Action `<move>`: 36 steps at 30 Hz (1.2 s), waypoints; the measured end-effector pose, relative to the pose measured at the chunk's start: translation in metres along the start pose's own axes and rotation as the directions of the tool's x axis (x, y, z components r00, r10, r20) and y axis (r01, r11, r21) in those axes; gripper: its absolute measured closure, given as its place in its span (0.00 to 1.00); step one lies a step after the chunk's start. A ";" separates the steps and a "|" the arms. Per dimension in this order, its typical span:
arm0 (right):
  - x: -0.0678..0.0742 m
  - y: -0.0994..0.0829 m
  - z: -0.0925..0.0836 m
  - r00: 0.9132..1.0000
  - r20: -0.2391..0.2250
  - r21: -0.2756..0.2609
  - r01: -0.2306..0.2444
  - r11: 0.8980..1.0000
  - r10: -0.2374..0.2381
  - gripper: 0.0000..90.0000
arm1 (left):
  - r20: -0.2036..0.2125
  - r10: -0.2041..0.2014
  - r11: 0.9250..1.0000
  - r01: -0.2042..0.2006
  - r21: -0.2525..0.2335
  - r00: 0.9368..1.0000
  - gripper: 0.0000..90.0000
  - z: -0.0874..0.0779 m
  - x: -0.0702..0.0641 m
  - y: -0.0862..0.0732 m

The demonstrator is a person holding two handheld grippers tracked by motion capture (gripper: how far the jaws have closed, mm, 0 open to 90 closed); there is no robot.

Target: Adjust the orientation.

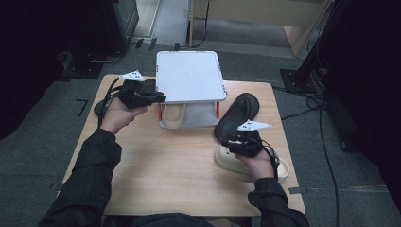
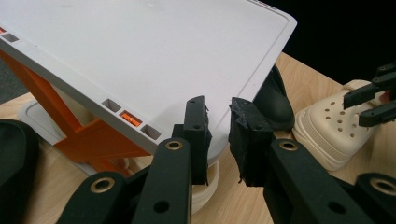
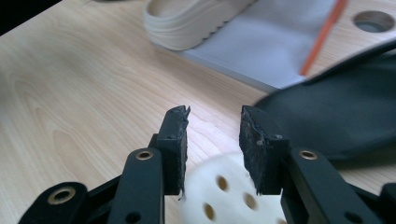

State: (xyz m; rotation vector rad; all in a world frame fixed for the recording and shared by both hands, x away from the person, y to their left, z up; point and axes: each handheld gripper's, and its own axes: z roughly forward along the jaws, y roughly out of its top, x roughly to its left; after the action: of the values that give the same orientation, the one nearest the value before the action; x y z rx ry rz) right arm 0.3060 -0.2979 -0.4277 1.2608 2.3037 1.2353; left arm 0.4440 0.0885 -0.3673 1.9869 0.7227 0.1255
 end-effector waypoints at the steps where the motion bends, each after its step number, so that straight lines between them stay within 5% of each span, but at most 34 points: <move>1: -0.003 -0.002 -0.003 1.000 0.006 -0.006 -0.011 1.000 0.011 0.69 | -0.001 0.001 1.000 -0.001 0.000 1.000 0.86 0.000 0.000 0.000; 21: -0.015 -0.036 -0.064 0.994 0.097 -0.037 -0.051 0.998 0.055 0.66 | 0.010 -0.002 1.000 0.002 -0.005 1.000 0.85 0.000 0.001 -0.001; 27: -0.030 -0.050 -0.085 0.982 0.171 -0.051 -0.074 0.996 0.081 0.64 | 0.012 -0.004 1.000 0.004 -0.007 1.000 0.85 0.001 0.001 -0.001; 31: -0.031 -0.056 -0.089 0.981 0.155 -0.053 -0.113 0.992 0.120 0.62 | 0.013 -0.005 1.000 0.006 -0.008 1.000 0.85 0.001 0.001 -0.001; 36: -0.027 -0.058 -0.079 0.983 0.155 0.015 -0.101 0.995 0.097 0.60 | 0.012 -0.005 1.000 0.005 -0.008 1.000 0.85 0.001 0.001 -0.001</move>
State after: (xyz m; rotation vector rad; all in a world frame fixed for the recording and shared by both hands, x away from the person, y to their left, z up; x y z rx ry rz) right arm 0.2449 -0.3792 -0.4284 1.4406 2.1753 1.1026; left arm 0.4446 0.0889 -0.3685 1.9764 0.7182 0.1136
